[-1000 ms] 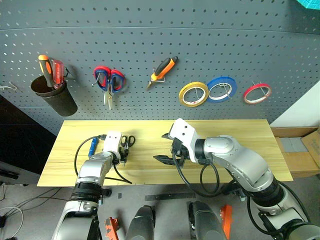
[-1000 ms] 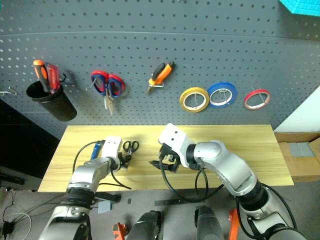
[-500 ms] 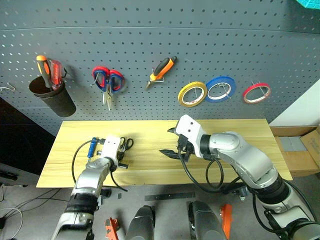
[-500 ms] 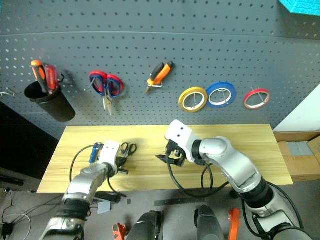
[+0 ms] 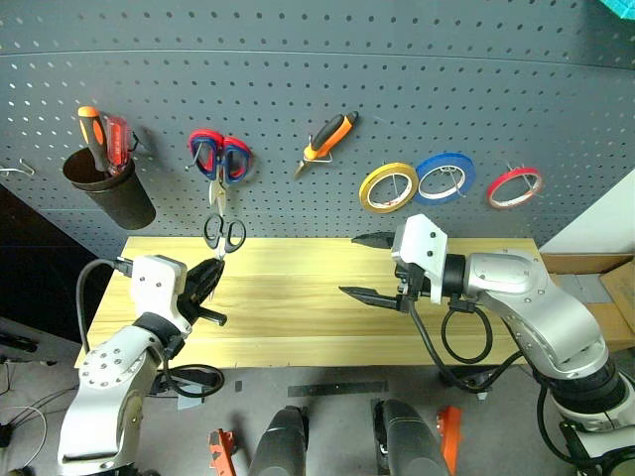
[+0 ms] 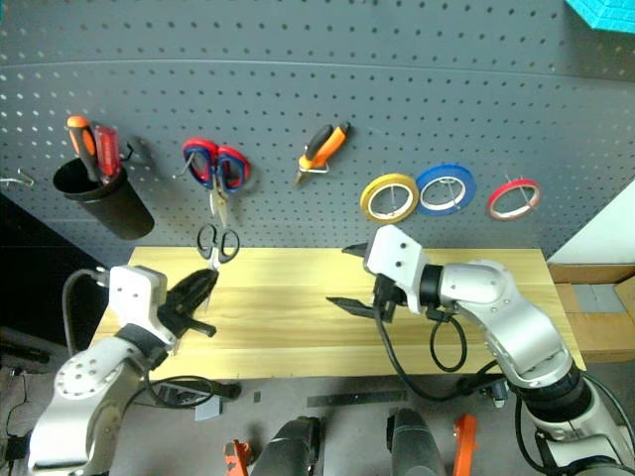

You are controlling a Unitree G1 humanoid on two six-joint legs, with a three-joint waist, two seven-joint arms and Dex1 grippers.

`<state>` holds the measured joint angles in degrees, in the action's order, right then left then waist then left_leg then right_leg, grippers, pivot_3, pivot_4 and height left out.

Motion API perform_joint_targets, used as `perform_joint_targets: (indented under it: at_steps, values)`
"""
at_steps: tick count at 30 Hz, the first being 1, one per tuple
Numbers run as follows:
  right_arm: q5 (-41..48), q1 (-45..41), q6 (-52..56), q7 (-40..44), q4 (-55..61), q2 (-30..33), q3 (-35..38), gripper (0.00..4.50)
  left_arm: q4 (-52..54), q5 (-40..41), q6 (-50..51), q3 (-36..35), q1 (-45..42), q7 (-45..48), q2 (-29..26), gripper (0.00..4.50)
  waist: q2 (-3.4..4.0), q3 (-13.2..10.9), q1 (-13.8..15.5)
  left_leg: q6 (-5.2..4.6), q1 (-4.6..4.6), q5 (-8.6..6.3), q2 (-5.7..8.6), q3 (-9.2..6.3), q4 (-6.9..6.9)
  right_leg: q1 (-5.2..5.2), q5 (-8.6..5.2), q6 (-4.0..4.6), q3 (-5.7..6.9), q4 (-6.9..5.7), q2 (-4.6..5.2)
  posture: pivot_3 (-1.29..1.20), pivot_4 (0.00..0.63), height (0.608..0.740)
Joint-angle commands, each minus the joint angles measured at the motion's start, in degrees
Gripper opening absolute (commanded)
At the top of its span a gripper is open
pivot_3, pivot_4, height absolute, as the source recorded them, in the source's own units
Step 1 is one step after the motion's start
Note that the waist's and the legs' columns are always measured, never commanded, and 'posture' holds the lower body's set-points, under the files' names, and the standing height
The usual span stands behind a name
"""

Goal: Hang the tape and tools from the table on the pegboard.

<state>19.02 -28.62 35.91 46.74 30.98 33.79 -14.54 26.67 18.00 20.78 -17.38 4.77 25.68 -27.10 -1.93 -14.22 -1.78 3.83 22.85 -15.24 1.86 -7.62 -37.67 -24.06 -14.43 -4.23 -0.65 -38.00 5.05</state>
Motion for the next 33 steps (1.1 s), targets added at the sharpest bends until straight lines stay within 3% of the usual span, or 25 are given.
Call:
perform_joint_targets:
  at_steps: [1, 6, 16, 31, 33]
  values:
    - [1.9, -1.06, -3.5, 2.35, -0.2, -0.09, 2.55, 3.81, 5.65, 0.77, -2.17, -3.66, 0.39, -2.03, 0.33, 0.09, 0.0, 0.0, 0.03, 0.0, 0.0, 0.0, 0.0, 0.01, 0.0, 0.0, 0.0, 0.0, 0.0, 0.0, -0.01, -0.02, 0.186, 0.74]
    - [2.11, -2.81, -5.23, 3.48, -4.13, -0.51, 3.7, 3.81, 6.17, 0.78, -2.49, -5.32, -3.96, -4.76, 0.28, 0.09, -0.02, 0.02, 0.14, 0.0, -0.01, 0.0, -0.01, 0.0, -0.01, 0.0, 0.01, 0.0, 0.02, -0.02, -0.03, 0.0, 0.175, 0.74]
    - [0.37, -4.12, -8.04, 4.12, -7.77, -1.09, 2.75, 3.81, -6.11, -0.1, -1.62, -2.93, -14.9, -2.36, -3.65, 0.09, -0.02, 0.03, 0.01, 0.01, 0.01, 0.01, 0.0, 0.02, -0.05, -0.01, 0.04, -0.06, 0.01, -0.02, -0.04, -0.02, 0.179, 0.74]
    - [-0.27, -6.27, -6.95, -0.94, -6.91, -3.86, 4.08, 3.81, -16.28, -3.72, -3.36, 1.22, -19.02, -1.22, -4.54, 0.09, -0.02, 0.03, -0.11, 0.01, 0.0, 0.0, 0.0, 0.03, -0.06, -0.01, 0.05, -0.06, -0.01, -0.04, -0.04, -0.05, 0.198, 0.74]
    - [-0.26, -6.76, -6.59, -2.16, -6.41, -4.53, 4.22, 3.81, -16.74, -3.39, -3.41, 1.6, -19.02, -0.51, -4.31, 0.83, -0.02, 0.03, -0.13, 0.01, 0.0, 0.0, 0.0, 0.03, -0.07, -0.01, 0.05, -0.06, -0.02, -0.04, -0.04, -0.06, 0.199, 0.74]
